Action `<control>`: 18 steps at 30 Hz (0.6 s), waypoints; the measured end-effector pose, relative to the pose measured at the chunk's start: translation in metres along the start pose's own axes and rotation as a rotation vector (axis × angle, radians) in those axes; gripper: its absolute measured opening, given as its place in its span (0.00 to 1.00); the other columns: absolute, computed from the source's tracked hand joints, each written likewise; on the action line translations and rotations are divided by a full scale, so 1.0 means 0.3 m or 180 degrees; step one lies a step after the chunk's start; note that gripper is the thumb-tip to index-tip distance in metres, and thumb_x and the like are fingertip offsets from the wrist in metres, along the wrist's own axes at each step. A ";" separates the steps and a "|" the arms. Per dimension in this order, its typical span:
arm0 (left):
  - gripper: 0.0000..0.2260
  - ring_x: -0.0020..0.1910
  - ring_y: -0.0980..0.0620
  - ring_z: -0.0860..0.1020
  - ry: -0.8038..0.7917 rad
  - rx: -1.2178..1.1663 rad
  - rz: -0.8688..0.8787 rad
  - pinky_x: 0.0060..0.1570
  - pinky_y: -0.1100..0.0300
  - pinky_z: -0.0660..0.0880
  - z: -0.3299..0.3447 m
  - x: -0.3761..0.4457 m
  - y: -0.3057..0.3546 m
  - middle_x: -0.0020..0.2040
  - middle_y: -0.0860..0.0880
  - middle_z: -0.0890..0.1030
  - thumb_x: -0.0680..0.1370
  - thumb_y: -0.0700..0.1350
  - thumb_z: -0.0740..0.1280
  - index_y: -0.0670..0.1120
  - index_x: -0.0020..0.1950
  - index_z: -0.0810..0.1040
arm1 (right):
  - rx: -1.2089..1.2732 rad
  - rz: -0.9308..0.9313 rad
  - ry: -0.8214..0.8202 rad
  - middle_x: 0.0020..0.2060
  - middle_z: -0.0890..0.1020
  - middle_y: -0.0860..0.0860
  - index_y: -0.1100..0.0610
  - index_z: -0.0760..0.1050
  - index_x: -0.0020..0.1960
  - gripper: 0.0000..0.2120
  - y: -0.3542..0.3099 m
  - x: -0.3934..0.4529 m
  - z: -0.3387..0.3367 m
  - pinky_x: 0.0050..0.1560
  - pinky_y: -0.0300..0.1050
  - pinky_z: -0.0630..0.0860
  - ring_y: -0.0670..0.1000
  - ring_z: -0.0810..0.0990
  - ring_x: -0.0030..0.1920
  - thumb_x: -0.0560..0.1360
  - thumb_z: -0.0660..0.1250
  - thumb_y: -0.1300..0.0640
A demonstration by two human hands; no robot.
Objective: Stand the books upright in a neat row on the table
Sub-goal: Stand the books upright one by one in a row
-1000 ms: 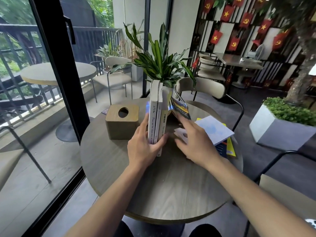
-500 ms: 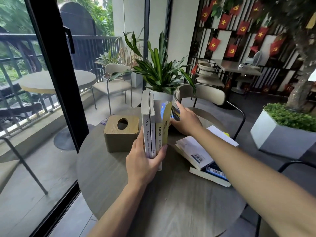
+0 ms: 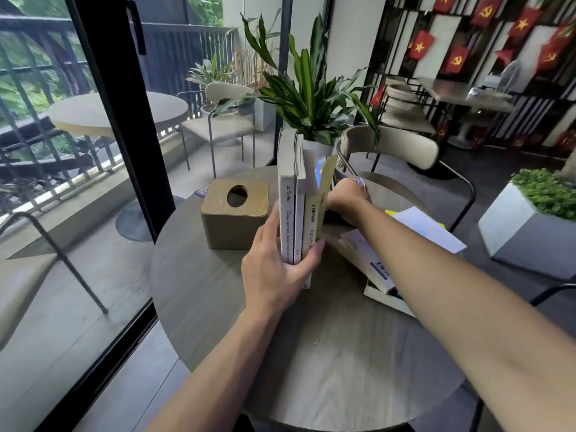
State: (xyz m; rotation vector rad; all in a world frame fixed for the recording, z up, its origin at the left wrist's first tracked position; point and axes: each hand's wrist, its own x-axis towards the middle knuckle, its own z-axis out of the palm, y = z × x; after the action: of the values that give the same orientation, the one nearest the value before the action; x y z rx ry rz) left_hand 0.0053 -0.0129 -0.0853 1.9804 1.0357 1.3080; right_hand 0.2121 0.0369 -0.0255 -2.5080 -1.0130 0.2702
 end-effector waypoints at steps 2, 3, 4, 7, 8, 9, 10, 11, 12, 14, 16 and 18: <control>0.39 0.54 0.56 0.77 0.0009 -0.0017 -0.0006 0.49 0.58 0.76 0.000 -0.001 -0.002 0.59 0.55 0.79 0.69 0.73 0.62 0.51 0.72 0.71 | -0.0053 0.0025 -0.0109 0.57 0.80 0.59 0.61 0.76 0.56 0.16 -0.007 -0.010 0.015 0.50 0.50 0.76 0.60 0.79 0.54 0.72 0.67 0.53; 0.38 0.53 0.56 0.77 0.0025 -0.0024 -0.0019 0.49 0.59 0.75 -0.001 -0.002 -0.002 0.58 0.55 0.79 0.68 0.73 0.63 0.52 0.72 0.71 | -0.0153 0.0076 -0.0054 0.59 0.79 0.59 0.61 0.76 0.58 0.15 -0.013 -0.015 0.021 0.52 0.50 0.76 0.61 0.79 0.57 0.74 0.65 0.56; 0.38 0.53 0.57 0.77 0.0045 -0.0028 -0.0032 0.48 0.60 0.74 -0.002 -0.002 -0.001 0.58 0.56 0.79 0.68 0.72 0.63 0.52 0.72 0.71 | -0.0263 0.0128 0.0046 0.61 0.78 0.59 0.61 0.75 0.60 0.14 -0.019 -0.019 0.026 0.54 0.50 0.74 0.61 0.78 0.60 0.76 0.63 0.58; 0.37 0.53 0.57 0.77 0.0057 -0.0030 -0.0062 0.47 0.61 0.72 0.000 -0.001 0.002 0.57 0.56 0.79 0.68 0.71 0.64 0.53 0.71 0.71 | -0.0378 0.0182 0.0350 0.65 0.76 0.60 0.62 0.73 0.63 0.15 -0.017 -0.028 0.021 0.58 0.49 0.73 0.60 0.75 0.64 0.77 0.61 0.62; 0.37 0.52 0.56 0.77 0.0050 -0.0030 -0.0069 0.47 0.61 0.72 0.001 -0.001 0.002 0.57 0.56 0.79 0.68 0.71 0.64 0.53 0.71 0.71 | -0.0323 0.0204 0.0427 0.65 0.75 0.60 0.63 0.73 0.63 0.15 -0.010 -0.031 0.012 0.58 0.49 0.73 0.60 0.75 0.64 0.77 0.61 0.63; 0.37 0.52 0.57 0.77 0.0044 -0.0032 -0.0074 0.46 0.60 0.72 0.002 -0.001 0.002 0.57 0.56 0.79 0.68 0.71 0.64 0.53 0.71 0.71 | -0.0236 0.0230 0.0507 0.64 0.75 0.61 0.64 0.73 0.63 0.15 -0.001 -0.036 0.001 0.57 0.50 0.74 0.61 0.76 0.63 0.77 0.61 0.63; 0.37 0.52 0.57 0.76 0.0037 -0.0040 -0.0075 0.47 0.59 0.73 0.001 -0.002 0.000 0.57 0.57 0.79 0.68 0.71 0.64 0.53 0.72 0.71 | -0.0132 0.0257 0.0599 0.63 0.76 0.62 0.64 0.73 0.62 0.15 0.006 -0.040 -0.014 0.56 0.50 0.74 0.62 0.76 0.62 0.77 0.61 0.64; 0.37 0.52 0.57 0.76 0.0030 -0.0051 -0.0073 0.48 0.58 0.74 0.000 -0.002 -0.002 0.57 0.56 0.79 0.68 0.71 0.64 0.53 0.72 0.71 | -0.0006 0.0283 0.0700 0.62 0.77 0.62 0.64 0.73 0.61 0.14 0.011 -0.047 -0.033 0.55 0.51 0.75 0.62 0.77 0.61 0.77 0.60 0.64; 0.37 0.53 0.57 0.76 0.0022 -0.0057 -0.0064 0.49 0.56 0.75 0.000 -0.002 -0.003 0.58 0.56 0.79 0.68 0.71 0.64 0.53 0.72 0.70 | 0.0149 0.0310 0.0790 0.61 0.78 0.62 0.64 0.73 0.61 0.14 0.016 -0.056 -0.055 0.54 0.51 0.75 0.63 0.77 0.60 0.77 0.59 0.64; 0.37 0.52 0.57 0.76 -0.0001 -0.0035 -0.0038 0.49 0.55 0.76 0.001 -0.001 -0.004 0.57 0.55 0.79 0.68 0.71 0.64 0.53 0.72 0.70 | 0.0496 0.0303 0.0919 0.62 0.77 0.63 0.65 0.71 0.61 0.13 0.026 -0.083 -0.104 0.54 0.50 0.73 0.63 0.76 0.61 0.78 0.58 0.63; 0.38 0.52 0.57 0.76 -0.0012 0.0006 -0.0017 0.49 0.56 0.76 0.002 0.000 -0.005 0.57 0.54 0.79 0.69 0.72 0.63 0.53 0.73 0.70 | 0.0775 0.0129 0.1067 0.62 0.76 0.64 0.66 0.70 0.61 0.13 0.041 -0.128 -0.143 0.50 0.49 0.70 0.63 0.75 0.61 0.80 0.56 0.61; 0.38 0.52 0.56 0.76 -0.0003 0.0003 -0.0019 0.49 0.55 0.76 0.001 0.000 -0.007 0.58 0.54 0.79 0.69 0.73 0.63 0.52 0.73 0.70 | 0.1010 -0.0143 0.1294 0.58 0.77 0.63 0.66 0.69 0.58 0.11 0.057 -0.192 -0.159 0.43 0.47 0.64 0.62 0.76 0.56 0.81 0.55 0.59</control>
State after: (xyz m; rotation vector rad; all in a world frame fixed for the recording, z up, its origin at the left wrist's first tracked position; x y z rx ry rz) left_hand 0.0049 -0.0118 -0.0872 1.9772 1.0412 1.3034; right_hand 0.1972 -0.0291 0.0107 -2.1317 -0.7891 -0.0874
